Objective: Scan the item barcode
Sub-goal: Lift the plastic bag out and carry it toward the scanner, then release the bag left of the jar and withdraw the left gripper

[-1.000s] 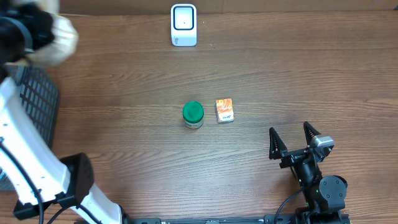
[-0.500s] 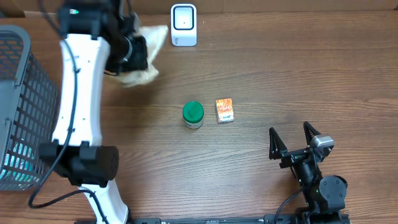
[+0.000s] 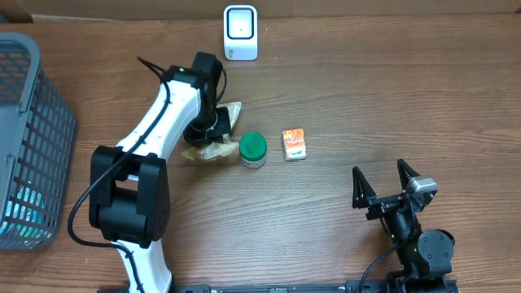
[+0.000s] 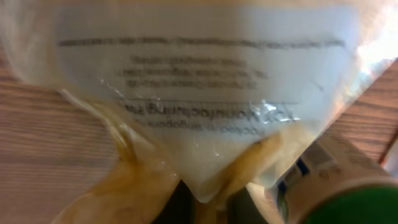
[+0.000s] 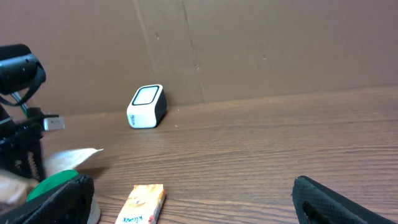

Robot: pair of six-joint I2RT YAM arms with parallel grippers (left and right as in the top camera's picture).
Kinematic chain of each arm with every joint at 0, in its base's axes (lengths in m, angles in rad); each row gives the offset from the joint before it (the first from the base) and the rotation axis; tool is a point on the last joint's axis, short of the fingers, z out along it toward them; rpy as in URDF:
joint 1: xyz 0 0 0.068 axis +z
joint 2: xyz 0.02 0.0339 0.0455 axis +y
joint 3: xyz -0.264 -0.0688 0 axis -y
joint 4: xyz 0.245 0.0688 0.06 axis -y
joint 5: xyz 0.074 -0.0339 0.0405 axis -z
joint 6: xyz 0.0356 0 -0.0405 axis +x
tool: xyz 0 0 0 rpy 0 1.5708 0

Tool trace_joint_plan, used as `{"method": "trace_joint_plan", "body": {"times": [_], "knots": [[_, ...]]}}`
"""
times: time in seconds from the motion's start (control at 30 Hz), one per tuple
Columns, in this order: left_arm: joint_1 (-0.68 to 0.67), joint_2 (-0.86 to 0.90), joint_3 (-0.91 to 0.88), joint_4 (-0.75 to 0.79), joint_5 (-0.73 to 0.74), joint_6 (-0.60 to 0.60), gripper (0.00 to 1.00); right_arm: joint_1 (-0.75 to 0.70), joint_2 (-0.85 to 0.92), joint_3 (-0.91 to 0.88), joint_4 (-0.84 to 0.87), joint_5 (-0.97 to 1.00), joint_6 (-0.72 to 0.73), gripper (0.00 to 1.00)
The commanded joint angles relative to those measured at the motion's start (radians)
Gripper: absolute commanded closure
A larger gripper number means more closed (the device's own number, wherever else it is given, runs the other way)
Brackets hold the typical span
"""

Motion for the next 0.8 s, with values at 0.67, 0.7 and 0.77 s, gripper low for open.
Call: {"method": "trace_joint_plan", "body": {"times": [0.67,0.7,0.77], "knots": [[0.035,-0.280,0.550,-0.282,-0.087,0.051,0.00,0.002,-0.009,-0.010,0.004,0.009,-0.003,0.00],[0.049,-0.301,0.568,-0.296,-0.093,0.060,0.00,0.002,-0.009,-0.010,0.004,0.009,-0.003,0.00],[0.108,-0.362,0.607,-0.350,-0.138,0.063,0.00,0.002,-0.009,-0.010,0.004,0.010,-0.003,0.00]]}}
